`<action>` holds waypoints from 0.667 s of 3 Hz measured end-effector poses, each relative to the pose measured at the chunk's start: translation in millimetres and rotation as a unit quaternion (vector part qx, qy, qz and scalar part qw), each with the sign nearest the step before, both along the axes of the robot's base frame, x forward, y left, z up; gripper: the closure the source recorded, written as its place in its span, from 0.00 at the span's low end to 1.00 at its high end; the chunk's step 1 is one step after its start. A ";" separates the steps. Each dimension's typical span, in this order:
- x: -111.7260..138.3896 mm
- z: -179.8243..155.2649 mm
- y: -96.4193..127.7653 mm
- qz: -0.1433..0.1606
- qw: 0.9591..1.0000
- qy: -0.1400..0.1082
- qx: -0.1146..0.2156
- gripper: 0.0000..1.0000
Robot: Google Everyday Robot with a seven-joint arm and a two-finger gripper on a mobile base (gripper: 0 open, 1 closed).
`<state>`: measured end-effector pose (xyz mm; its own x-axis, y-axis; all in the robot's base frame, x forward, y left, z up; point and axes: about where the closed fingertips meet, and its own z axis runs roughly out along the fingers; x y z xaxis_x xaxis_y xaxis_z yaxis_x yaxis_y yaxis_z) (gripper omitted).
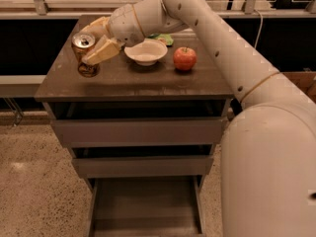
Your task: Pick orange can from bottom drawer and place on counter
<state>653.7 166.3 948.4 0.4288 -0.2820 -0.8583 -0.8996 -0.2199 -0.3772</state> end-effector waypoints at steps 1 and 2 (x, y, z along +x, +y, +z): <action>-0.7 -13.0 -4.7 -0.011 0.994 0.094 -0.053 1.00; -11.5 -29.6 -11.8 -0.031 0.986 0.150 -0.073 1.00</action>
Offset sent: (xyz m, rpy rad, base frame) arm -0.0266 -0.0225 -0.0560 -0.1978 0.4418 -0.1157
